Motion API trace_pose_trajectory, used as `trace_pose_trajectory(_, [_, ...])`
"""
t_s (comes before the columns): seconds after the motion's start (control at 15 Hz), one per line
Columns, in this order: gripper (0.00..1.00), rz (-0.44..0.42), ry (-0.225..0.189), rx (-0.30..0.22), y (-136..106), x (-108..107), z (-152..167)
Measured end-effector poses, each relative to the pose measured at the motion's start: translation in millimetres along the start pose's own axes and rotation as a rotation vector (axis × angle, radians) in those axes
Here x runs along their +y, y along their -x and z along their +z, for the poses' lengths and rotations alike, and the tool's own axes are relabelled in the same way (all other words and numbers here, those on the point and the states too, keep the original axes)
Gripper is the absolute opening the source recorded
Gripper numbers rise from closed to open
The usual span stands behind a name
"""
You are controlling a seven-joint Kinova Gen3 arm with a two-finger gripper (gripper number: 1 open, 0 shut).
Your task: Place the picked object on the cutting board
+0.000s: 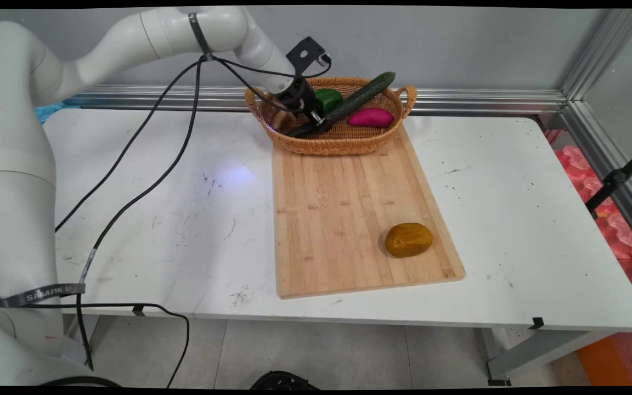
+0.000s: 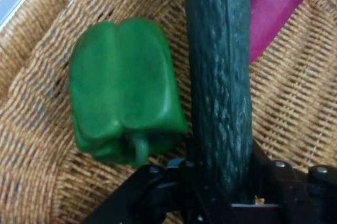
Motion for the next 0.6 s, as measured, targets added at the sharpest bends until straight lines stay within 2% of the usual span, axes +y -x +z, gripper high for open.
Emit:
trace_pose_trajectory(0.27, [0.0,0.001,0.004,0.012,-11,4,-8])
trace_pose_trajectory(0.6, [0.0,0.011,0.007,0.021,-36,22,-41])
